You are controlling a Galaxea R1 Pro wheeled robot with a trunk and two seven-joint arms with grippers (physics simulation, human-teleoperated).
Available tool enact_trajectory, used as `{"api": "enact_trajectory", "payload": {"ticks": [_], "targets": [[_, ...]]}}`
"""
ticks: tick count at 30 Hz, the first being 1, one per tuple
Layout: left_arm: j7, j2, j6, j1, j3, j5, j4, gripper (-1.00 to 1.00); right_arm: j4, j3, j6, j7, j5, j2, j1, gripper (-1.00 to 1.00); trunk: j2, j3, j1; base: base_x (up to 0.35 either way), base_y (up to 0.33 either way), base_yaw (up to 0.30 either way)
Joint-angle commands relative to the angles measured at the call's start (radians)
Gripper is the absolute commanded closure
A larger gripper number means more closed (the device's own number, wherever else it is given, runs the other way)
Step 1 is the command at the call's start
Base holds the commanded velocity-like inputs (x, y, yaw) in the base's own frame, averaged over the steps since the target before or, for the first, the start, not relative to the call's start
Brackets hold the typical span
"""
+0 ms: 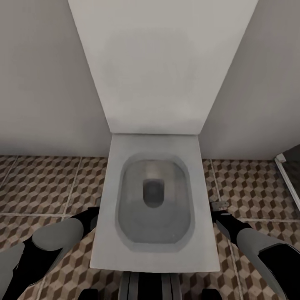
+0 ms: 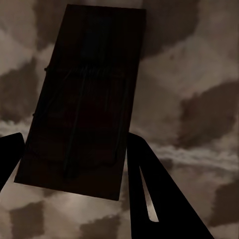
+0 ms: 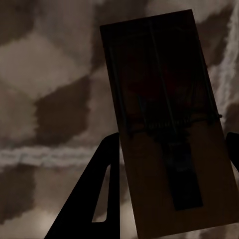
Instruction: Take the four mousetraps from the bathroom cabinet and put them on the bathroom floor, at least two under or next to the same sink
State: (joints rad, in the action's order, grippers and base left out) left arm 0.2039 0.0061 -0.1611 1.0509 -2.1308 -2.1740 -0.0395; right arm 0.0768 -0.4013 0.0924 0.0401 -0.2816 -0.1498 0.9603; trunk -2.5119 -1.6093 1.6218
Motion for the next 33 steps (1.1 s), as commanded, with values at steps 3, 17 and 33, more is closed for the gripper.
{"api": "enact_trajectory", "payload": {"ticks": [3, 17, 33], "targets": [[0.003, 0.0, -0.02, 0.0, 0.009, -0.01, -0.023, 1.0, 0.0, 0.001, -0.002, 0.001, -0.002, 0.001, 0.0, 1.0, 0.0, -0.005, 0.001, 0.0, 0.0, 0.0], [0.003, 0.0, -0.02, 0.0, 0.009, -0.01, -0.023, 1.0, 0.0, 0.001, -0.004, 0.004, -0.002, 0.001, 0.0, 1.0, 0.0, -0.02, 0.001, 0.0, 0.0, 0.0], [0.003, 0.0, -0.021, 0.0, 0.009, -0.01, -0.022, -1.0, 0.0, 0.002, 0.0, 0.007, -0.002, 0.002, 0.0, 1.0, 0.0, -0.02, 0.001, 0.0, 0.0, 0.0]]}}
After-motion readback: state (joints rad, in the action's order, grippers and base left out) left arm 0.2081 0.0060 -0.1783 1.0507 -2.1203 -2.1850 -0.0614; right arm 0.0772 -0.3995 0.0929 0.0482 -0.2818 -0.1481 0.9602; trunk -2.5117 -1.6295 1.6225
